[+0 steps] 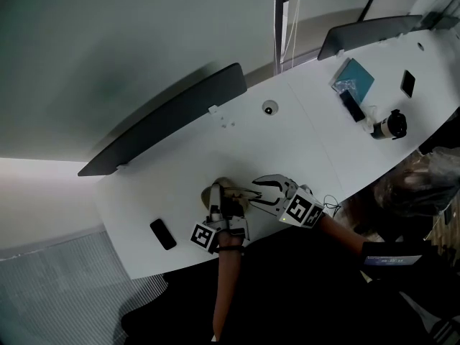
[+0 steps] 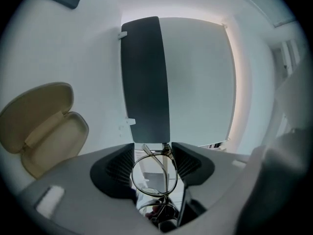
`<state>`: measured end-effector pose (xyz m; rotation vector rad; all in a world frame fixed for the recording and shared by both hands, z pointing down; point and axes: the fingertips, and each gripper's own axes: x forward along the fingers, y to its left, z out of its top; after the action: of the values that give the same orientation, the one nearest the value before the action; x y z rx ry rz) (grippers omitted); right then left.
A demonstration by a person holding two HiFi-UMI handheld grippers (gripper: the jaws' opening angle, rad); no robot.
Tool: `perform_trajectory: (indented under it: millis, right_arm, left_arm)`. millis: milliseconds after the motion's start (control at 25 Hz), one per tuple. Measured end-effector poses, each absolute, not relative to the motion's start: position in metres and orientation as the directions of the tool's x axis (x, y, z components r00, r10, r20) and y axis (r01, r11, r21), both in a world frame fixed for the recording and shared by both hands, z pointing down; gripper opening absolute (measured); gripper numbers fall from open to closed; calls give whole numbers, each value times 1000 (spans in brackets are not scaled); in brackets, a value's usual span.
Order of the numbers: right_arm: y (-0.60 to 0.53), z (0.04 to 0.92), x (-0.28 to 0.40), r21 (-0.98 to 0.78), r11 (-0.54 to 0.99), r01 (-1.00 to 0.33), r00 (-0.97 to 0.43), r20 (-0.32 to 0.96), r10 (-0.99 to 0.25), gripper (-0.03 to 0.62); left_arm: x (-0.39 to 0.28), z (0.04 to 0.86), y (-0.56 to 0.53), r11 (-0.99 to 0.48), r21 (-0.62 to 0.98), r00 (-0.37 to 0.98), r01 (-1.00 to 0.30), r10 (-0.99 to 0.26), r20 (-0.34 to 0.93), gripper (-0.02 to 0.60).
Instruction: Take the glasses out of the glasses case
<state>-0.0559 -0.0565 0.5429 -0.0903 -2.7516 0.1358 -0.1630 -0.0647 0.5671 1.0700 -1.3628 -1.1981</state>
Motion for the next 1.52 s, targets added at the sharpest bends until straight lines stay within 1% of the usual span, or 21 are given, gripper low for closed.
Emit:
perform_trajectory:
  millis: [200,240,280,480,600,680,720,760,840,880,960,1080,1120,1200,1360,1520]
  right_arm:
    - [-56,544,-50,-27,995,100,-910,402,102,194]
    - [-55,544,-48,-15,995,103,-906,412,100,175]
    - [-54,545,-46,-15,995,100,-905,414,97,117]
    - [-53,558,-38,-218,973,71,-909,387,153,109]
    - [-58,565,-30,-404,915,11,-913,368,174,106]
    - [-67,573,-26,-570,820,-52,-933,320,163,106]
    - [-73,579,-23,-659,748,-82,-946,288,150,106]
    - [-79,586,-20,-751,652,-108,-959,251,130,106]
    - [-92,607,-12,-902,409,-138,-982,179,63,106]
    - [-98,619,-7,-947,286,-149,-987,162,22,106]
    - [-103,646,4,-981,83,-178,-983,174,-51,106]
    - [-108,685,18,-970,-114,-216,-963,231,-141,106]
    - [-108,696,19,-964,-153,-219,-957,243,-158,106]
    - [-106,711,18,-953,-184,-240,-949,270,-163,106]
    - [-97,732,12,-932,-179,-315,-932,340,-127,106]
    - [-93,741,5,-920,-155,-361,-919,379,-109,107]
  left_arm:
    - [-146,573,-70,147,989,-85,-10,-986,146,229]
    - [-144,574,-70,156,988,-74,-14,-985,155,229]
    - [-142,575,-70,163,986,-62,-21,-985,162,229]
    - [-131,574,-75,156,983,4,-92,-988,157,239]
    - [-124,575,-77,138,977,69,-160,-986,151,240]
    - [-129,573,-75,125,971,93,-202,-985,146,247]
    - [-132,573,-74,122,968,99,-221,-984,146,247]
    - [-137,574,-71,121,964,102,-236,-984,149,247]
    - [-148,576,-62,128,961,95,-244,-983,155,244]
    - [-154,578,-57,135,959,88,-248,-983,161,244]
    - [-168,588,-40,176,947,63,-268,-978,200,244]
    - [-191,607,-8,257,925,7,-279,-963,270,240]
    - [-196,611,0,269,924,-7,-271,-961,277,229]
    - [-206,618,15,288,923,-33,-253,-957,289,225]
    - [-221,640,48,375,897,-75,-233,-927,368,225]
    - [-232,654,67,415,885,-101,-211,-910,403,221]
